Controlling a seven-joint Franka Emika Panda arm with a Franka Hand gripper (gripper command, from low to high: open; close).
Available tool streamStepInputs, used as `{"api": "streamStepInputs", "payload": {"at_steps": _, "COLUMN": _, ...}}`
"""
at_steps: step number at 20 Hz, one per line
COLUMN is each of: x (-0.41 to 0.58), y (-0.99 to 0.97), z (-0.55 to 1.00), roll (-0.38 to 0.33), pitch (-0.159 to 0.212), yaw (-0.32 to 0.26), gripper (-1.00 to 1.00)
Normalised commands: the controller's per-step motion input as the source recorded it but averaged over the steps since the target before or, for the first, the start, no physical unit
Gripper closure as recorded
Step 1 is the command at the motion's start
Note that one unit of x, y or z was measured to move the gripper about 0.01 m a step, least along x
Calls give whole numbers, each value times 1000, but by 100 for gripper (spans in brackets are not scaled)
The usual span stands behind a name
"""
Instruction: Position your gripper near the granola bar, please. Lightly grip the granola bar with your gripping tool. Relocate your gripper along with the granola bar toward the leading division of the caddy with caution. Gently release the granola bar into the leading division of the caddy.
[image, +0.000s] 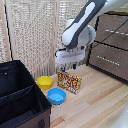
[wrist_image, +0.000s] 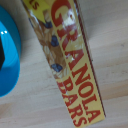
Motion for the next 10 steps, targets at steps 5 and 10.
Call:
{"api": "streamStepInputs", "payload": {"at_steps": 5, "x": -196, "y": -2, "z": -432, "roll": -91, "pitch": 0, "yaw": 163, "gripper": -100}}
{"api": "streamStepInputs", "payload": {"at_steps": 10, "x": -51, "y": 142, "z": -291, "roll": -113, "pitch": 20, "yaw": 156, "gripper": 100}}
